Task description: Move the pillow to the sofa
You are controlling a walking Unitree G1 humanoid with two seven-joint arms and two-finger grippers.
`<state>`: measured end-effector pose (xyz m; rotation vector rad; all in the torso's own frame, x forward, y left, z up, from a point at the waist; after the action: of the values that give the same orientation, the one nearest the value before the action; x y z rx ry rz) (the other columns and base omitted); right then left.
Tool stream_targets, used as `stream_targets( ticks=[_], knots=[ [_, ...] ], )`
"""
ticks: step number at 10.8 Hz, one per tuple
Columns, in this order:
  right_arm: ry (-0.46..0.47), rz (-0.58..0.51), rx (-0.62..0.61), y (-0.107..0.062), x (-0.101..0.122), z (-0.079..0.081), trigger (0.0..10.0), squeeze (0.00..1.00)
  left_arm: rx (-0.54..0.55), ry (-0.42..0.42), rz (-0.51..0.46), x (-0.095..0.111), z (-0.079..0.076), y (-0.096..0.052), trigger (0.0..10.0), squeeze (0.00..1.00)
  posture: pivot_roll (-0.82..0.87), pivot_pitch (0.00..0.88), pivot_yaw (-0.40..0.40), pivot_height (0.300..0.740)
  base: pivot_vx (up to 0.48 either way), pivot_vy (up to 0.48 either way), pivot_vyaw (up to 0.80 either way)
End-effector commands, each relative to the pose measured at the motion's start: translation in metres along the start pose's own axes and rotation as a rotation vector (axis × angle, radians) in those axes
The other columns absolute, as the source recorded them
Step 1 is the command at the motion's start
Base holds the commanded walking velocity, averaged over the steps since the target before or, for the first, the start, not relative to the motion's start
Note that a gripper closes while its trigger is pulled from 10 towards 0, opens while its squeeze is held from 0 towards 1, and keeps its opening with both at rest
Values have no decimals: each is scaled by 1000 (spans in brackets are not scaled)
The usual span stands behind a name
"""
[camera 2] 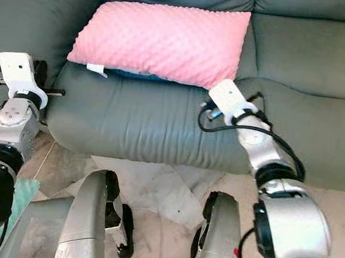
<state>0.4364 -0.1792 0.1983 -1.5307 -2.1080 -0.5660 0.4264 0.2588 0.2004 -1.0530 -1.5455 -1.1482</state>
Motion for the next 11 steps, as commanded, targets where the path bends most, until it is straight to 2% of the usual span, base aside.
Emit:
stream_targets(
  ticks=[1, 2, 3, 4, 8, 9, 10, 11],
  knots=[
    [6, 22, -24, -7, -11, -5, 0, 0, 20, 24, -7, 0, 13, -4, 0, 0, -16, 304, 95, 551, 0, 0, 0],
    [6, 37, -36, -10, -16, -9, 0, 0, 18, 35, -4, 0, 13, -3, 0, 0, -17, 306, 97, 551, 0, 0, 0],
    [32, 86, -76, -18, -31, -22, 0, 0, 20, 48, -4, 1, 16, -3, 7765, 0, -16, 306, 100, 551, 0, 0, 0],
    [35, 93, -83, -19, -33, -23, 0, 0, 20, 49, -5, 1, 16, -3, 10000, 0, -16, 306, 100, 551, 0, 0, 0],
    [27, 122, -111, -26, -42, -37, 0, 0, 27, 48, 3, -1, 17, -4, 10000, 0, -20, 302, 100, 551, 0, 0, 0],
    [26, 119, -108, -25, -41, -36, 6431, 0, 28, 47, 5, -2, 17, -5, 10000, 0, -21, 301, 98, 551, 0, 0, 0],
    [27, 125, -89, -23, -40, -31, 10000, 0, 28, 45, 9, -3, 17, -5, 10000, 0, -21, 300, 97, 551, 0, 0, 0],
    [27, 125, -76, -21, -39, -25, 10000, 0, 23, 33, 16, -4, 16, -5, 10000, 0, -25, 298, 94, 551, 0, 0, 0]
  ],
)
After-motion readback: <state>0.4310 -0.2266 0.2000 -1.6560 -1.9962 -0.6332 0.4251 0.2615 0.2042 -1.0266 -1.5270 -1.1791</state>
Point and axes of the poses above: a point about 5 cm out from each wrist's last joint towards the gripper, its own y axis pointing out of the wrist towards the gripper, its own x axis along the axis of the wrist's last joint, z = x × y, the point moved 4 cm from there along y, pointing out of the wrist towards the gripper, and after that the axes turned 11 degrees about -y, right-handed, at the moved point
